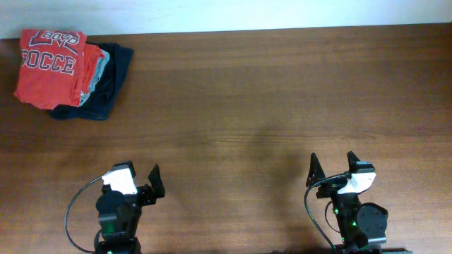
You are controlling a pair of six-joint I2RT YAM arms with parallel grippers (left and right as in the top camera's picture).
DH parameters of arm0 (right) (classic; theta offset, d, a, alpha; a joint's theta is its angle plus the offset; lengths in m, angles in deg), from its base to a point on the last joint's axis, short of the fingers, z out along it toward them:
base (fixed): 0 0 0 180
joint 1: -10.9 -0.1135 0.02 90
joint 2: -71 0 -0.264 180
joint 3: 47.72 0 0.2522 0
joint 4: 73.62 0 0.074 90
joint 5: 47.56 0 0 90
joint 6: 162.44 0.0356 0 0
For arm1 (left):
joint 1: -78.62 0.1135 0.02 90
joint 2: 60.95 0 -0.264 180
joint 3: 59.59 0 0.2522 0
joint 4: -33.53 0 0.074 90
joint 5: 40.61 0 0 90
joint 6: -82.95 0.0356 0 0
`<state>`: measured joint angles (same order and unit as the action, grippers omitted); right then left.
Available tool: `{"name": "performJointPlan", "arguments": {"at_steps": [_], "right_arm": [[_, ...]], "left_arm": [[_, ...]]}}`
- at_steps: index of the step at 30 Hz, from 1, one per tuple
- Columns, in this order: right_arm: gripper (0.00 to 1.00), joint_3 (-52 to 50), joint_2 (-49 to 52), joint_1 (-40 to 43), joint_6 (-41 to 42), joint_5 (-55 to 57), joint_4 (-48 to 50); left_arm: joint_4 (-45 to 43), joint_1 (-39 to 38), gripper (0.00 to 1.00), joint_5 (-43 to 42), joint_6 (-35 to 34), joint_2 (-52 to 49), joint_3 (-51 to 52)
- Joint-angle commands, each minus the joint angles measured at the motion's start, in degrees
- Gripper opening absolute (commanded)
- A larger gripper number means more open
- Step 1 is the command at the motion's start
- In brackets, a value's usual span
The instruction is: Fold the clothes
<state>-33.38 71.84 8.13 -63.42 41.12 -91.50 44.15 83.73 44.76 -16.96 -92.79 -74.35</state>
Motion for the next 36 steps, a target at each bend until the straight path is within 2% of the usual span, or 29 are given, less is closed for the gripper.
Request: {"name": "performJointPlan", "arguments": {"at_steps": [1, 6, 14, 19, 30, 36], "right_arm": [[0.98, -0.26, -0.52, 0.22, 0.26, 0.55, -0.35], [0.98, -0.26, -0.52, 0.22, 0.26, 0.55, -0.35], [0.98, -0.26, -0.52, 0.22, 0.28, 0.55, -0.35], [0.98, -0.26, -0.52, 0.22, 0.26, 0.55, -0.35], [0.99, -0.26, -0.52, 0.22, 0.26, 0.55, -0.35], [0.98, -0.26, -0.52, 0.22, 0.26, 0.55, -0.35]], "left_arm": [[2.67, -1.16, 0.99, 4.63, 0.52, 3.17, 0.48], [7.65, -3.28, 0.99, 7.72, 1.01, 8.76, 0.48], [7.67, -7.21, 0.99, 7.65, 11.13, 16.17, 0.48], [7.72, -9.31, 0.99, 7.65, 14.8, 20.76, 0.48], [7.76, -9.62, 0.99, 7.34, 14.75, 31.26, 0.48], [7.76, -9.62, 0.99, 7.39, 14.75, 31.54, 0.48]]}}
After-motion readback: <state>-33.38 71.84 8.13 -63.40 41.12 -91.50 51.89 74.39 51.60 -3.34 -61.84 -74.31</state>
